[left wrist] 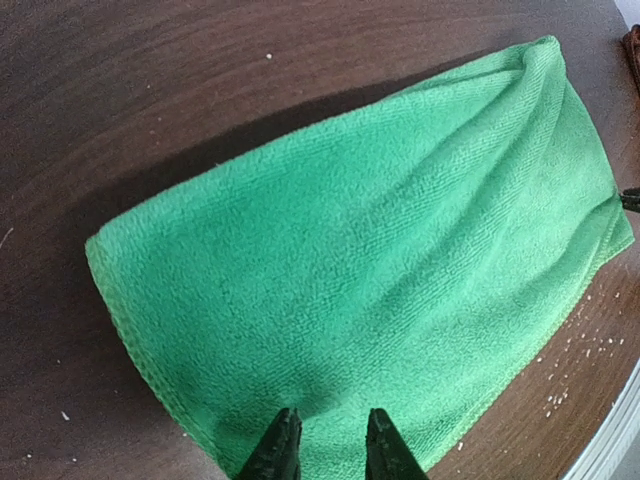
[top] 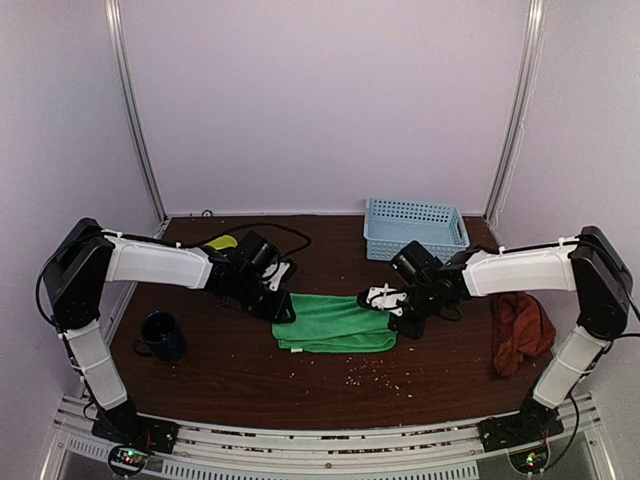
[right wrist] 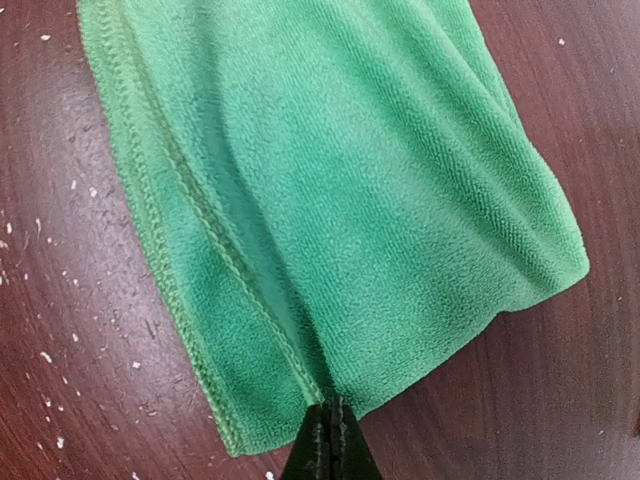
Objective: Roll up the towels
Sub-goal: Smooth out the towel at the center of the board.
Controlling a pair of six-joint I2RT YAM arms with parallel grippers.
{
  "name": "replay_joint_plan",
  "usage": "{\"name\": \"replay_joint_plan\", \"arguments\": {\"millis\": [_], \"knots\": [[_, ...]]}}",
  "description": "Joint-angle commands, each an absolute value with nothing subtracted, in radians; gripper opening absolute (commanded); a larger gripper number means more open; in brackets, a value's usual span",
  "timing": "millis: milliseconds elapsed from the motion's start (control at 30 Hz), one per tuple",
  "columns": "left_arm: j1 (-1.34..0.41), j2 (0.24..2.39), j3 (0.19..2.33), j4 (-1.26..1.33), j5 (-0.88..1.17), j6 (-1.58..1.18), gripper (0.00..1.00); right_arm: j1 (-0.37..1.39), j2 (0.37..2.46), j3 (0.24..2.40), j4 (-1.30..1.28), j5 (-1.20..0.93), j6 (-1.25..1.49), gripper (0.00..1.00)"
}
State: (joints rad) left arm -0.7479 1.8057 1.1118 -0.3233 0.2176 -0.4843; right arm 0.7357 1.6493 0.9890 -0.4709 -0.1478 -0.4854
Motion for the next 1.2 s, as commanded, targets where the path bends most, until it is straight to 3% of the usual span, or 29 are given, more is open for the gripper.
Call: {"name": "replay_joint_plan", "arguments": {"millis": [0,233,533,667,800,1000,1167], "knots": [[-0.751,1.834,1.170,-0.330,0.194,-0.471,0.25,0.739,1.531,0.933,-0.477,-0.125,-0.486,0.00],[-0.749,1.839,1.168,-0.329,0.198,-0.475,0.25,0.739,1.434,0.787,-0.452,-0.186,-0.516,0.00],[-0.749,1.822,1.181,-0.349,0.203,-0.459,0.25,0.745,1.456,0.829,-0.632,-0.338,-0.660,0.24],[-0.751,1.800,1.188,-0.312,0.282,-0.459,0.26,0.707,1.415,0.902,-0.690,-0.421,-0.677,0.28],[-0.775,1.822,1.188,-0.268,0.341,-0.468,0.26,0.621,1.518,1.022,-0.623,-0.495,-0.561,0.28],[-0.808,1.857,1.160,-0.252,0.359,-0.503,0.25,0.560,1.734,1.149,-0.539,-0.433,-0.425,0.28],[-0.808,1.897,1.144,-0.282,0.354,-0.492,0.24,0.518,1.834,1.179,-0.488,-0.400,-0.393,0.36]]}}
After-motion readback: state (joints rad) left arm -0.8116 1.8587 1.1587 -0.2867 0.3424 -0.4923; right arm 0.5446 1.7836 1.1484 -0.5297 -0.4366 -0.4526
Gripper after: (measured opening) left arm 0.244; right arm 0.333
